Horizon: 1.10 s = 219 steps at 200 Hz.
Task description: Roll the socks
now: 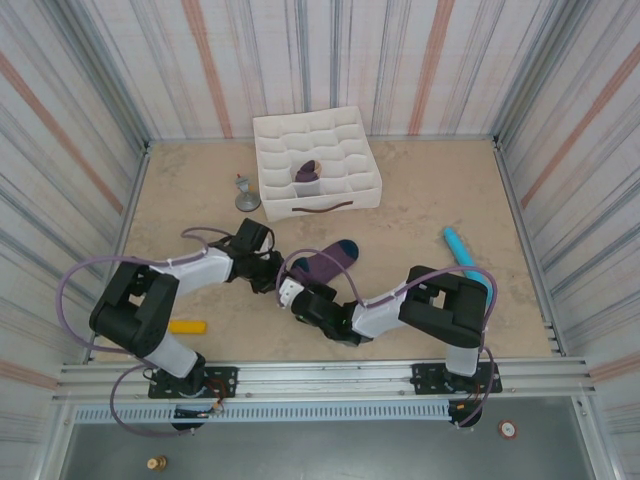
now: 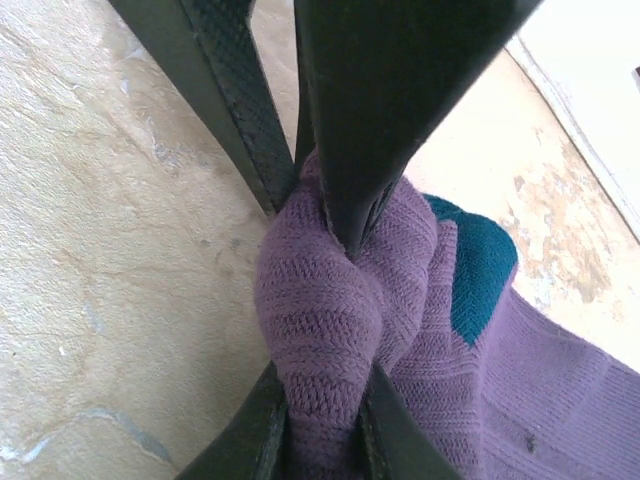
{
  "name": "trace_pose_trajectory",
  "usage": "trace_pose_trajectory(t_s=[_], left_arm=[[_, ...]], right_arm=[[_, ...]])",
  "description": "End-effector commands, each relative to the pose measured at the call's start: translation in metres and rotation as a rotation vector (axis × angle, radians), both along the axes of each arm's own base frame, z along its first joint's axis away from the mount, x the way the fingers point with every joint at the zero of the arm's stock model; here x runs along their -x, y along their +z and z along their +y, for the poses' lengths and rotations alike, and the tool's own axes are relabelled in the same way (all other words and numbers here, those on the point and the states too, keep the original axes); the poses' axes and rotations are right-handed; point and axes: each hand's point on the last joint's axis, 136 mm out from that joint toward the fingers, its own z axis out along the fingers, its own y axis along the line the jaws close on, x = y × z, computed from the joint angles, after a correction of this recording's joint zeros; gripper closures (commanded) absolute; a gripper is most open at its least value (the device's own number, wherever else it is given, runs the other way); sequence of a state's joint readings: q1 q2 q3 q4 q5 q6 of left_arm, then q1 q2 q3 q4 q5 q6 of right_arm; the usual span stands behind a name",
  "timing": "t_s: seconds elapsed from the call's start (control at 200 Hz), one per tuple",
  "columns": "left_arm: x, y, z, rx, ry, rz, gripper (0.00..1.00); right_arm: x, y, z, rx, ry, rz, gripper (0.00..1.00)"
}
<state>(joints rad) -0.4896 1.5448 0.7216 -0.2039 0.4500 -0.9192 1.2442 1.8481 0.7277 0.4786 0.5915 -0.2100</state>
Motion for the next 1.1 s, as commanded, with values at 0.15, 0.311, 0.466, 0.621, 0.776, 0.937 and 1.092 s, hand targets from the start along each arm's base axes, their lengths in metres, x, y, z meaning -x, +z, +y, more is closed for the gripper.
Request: trace_pose_trajectory(t_s=[0.15, 0.311, 0.466, 0.621, 0.776, 0.937, 1.092], left_arm=[[0.002, 0.013, 0.007, 0.049, 0.029, -0.043, 0.58], [-0.001, 0.025, 0.011, 0.075, 0.050, -0.117, 0.35], [-0.003, 0.031, 0.015, 0.112, 0.090, -0.182, 0.28], [-0.006, 0.039, 0.017, 0.147, 0.110, -0.243, 0.27], [-0.007, 0.044, 0.017, 0.154, 0.100, -0.267, 0.27], [-0.008, 0.045, 0.016, 0.162, 0.105, -0.277, 0.28], [-0.009, 0.043, 0.014, 0.169, 0.102, -0.269, 0.29]], right_arm=[[0.005, -0.043, -0.030, 0.027, -0.035, 0.211, 1.00], [0.004, -0.050, -0.033, 0.006, -0.042, 0.291, 1.00], [0.003, -0.055, -0.036, -0.036, -0.055, 0.370, 1.00], [0.000, -0.057, -0.040, -0.124, -0.071, 0.507, 1.00], [-0.001, -0.053, -0.042, -0.298, -0.064, 0.745, 1.00], [-0.010, -0.052, -0.047, -0.427, -0.093, 0.912, 1.00], [-0.018, -0.054, -0.049, -0.550, -0.134, 1.100, 1.00]])
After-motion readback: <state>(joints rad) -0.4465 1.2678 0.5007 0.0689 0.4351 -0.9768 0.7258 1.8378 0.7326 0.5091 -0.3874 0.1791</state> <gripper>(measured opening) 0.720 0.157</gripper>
